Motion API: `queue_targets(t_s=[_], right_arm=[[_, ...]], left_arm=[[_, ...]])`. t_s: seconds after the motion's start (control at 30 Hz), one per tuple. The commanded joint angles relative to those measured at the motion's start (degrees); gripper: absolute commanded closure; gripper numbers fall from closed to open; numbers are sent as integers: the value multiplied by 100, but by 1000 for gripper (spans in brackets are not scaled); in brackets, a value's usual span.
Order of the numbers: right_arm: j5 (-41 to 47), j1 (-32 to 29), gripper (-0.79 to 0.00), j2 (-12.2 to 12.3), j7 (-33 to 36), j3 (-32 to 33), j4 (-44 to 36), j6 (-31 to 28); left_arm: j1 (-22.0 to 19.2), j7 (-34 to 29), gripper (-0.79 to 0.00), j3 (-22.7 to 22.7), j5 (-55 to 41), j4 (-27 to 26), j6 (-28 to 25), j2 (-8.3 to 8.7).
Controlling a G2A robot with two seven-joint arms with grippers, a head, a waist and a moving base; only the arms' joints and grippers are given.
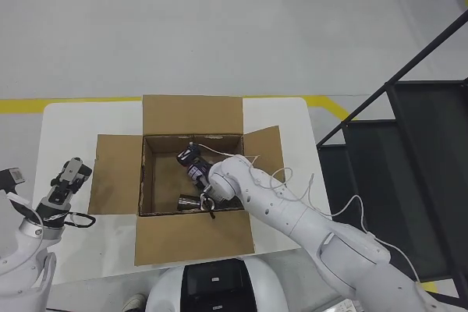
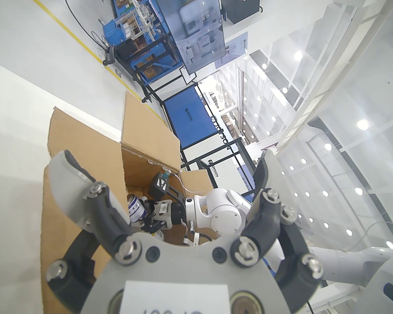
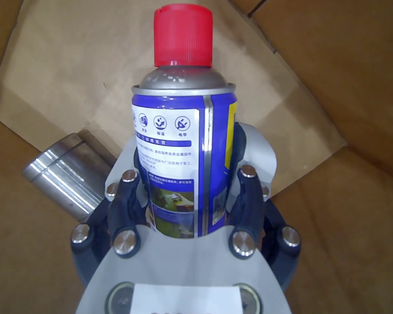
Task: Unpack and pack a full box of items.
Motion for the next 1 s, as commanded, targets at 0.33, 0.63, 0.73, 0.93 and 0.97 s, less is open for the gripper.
queue_targets(t_s=[0.33, 0.63, 0.73, 0.93, 0.97], right_arm=[[-876, -789, 0, 364, 55, 589, -1837, -35], [-1193, -2102, 0, 809, -1461, 1881, -3681, -655], [-906, -2562, 0, 943, -2128, 2377, -4177, -1439], [-377, -3524, 0, 1166, -3640, 3524, -4821, -2585], [-320, -3670, 0, 1193, -3867, 3676, -4879, -2749]], left_arm=[[0, 0, -785, 0, 0, 0, 0, 0], [0, 0, -785, 0, 0, 0, 0, 0], [0, 0, -785, 0, 0, 0, 0, 0], [0, 0, -785, 0, 0, 0, 0, 0], [0, 0, -785, 0, 0, 0, 0, 0]])
